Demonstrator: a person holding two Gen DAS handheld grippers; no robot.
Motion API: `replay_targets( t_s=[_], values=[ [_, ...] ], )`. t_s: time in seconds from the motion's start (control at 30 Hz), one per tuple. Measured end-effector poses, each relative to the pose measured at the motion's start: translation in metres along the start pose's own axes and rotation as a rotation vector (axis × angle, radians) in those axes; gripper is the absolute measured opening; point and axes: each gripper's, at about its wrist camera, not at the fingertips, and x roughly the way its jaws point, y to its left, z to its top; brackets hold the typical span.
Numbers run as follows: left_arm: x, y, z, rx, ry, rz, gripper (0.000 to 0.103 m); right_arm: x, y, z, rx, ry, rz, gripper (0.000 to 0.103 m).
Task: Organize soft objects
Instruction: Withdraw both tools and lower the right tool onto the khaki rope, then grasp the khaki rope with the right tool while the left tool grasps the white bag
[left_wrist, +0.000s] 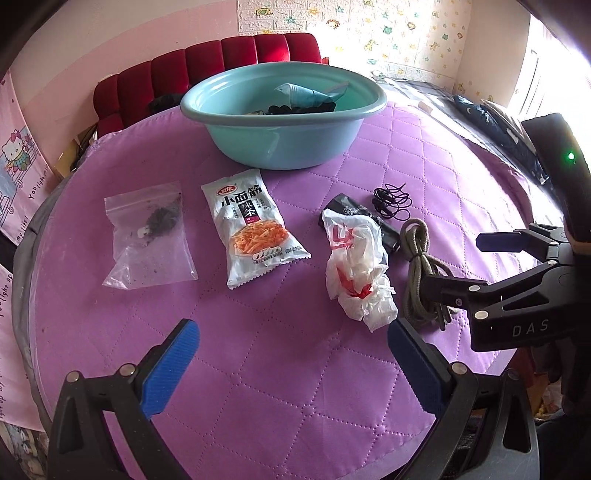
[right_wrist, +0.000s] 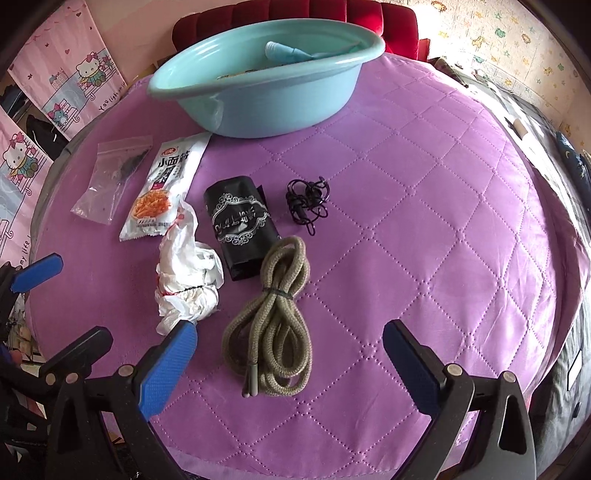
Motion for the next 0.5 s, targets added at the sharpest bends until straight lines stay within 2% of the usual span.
replay_targets(
  t_s=[0.17, 0.2, 0.37, 0.43, 0.5],
  values=[
    [0.003, -0.004, -0.002, 0.024, 0.015, -0.005, 0.103, 0.013, 0.009, -0.003, -0.034, 0.035, 0.009, 0.100],
    [0.003, -0.004, -0.002, 0.026, 0.016, -0.005, 0.103, 0.014, 0.010, -0.004, -0.039, 0.041, 0.011, 0.096],
    [0.005, -0.004, -0.003, 0.022, 0.028, -0.005, 0.103, 0.022, 0.015, -0.006, -0.062, 0.073, 0.029, 0.066],
    [0.006, -0.003, -0.003, 0.020, 0.033, -0.004, 0.103, 0.026, 0.017, -0.007, -0.068, 0.088, 0.045, 0.039],
    [0.007, -0.004, -0.002, 0.021, 0.034, -0.006, 0.103, 0.024, 0.017, -0.009, -0.070, 0.082, 0.061, 0.026]
  ],
)
